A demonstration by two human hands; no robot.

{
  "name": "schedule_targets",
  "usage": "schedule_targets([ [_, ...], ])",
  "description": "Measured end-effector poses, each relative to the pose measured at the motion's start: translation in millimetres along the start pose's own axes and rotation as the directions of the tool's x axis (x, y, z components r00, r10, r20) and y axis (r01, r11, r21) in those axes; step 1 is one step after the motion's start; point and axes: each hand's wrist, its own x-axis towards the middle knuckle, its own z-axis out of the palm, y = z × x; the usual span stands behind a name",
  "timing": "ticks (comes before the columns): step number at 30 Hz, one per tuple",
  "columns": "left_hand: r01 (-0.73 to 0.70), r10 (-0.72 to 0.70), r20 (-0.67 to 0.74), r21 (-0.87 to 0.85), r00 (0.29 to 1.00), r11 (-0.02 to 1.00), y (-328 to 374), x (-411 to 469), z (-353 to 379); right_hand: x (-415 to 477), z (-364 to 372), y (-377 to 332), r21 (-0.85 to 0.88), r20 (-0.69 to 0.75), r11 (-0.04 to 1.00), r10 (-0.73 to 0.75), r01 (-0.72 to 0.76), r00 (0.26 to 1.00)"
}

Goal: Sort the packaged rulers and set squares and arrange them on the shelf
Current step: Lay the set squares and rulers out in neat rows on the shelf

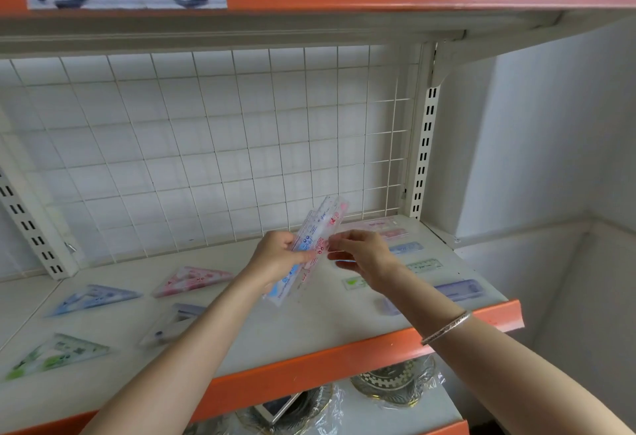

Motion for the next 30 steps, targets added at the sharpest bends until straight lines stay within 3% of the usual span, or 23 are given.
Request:
schedule_targets([
  [4,0.009,-0.009,0.008,-0.081,1.000,0.997,6,5,7,3,3,-3,0.172,0.017,0.983,0.062,-0.064,0.998],
  [8,0.048,-0.044,0.026,-0.216,0.999,0.975,13,9,7,11,-3,-10,0.215,0.004,0.975,0.059,-0.058,0.998],
  [16,0.056,-0.134,-0.126,-0.489,0.983,0.871,28,24,13,20,-9,-14,-0.002,-0.013,0.997,-0.071,0.071,0.997],
  [22,-0.006,-0.112,-0.215,-0.486,0.970,0.874,29,36,13,25,-16,-12,-0.178,-0.009,0.976,-0.130,0.126,0.991],
  [25,-0.008,-0.109,-0.224,-0.467,0.969,0.884,30,39,12,27,-18,-8,-0.304,0.018,0.933,-0.198,0.194,0.980],
  [30,-0.006,-0.135,-0.266,-0.468,0.955,0.883,31,44,13,25,-17,-10,-0.562,0.024,0.756,-0.392,0.336,0.920],
])
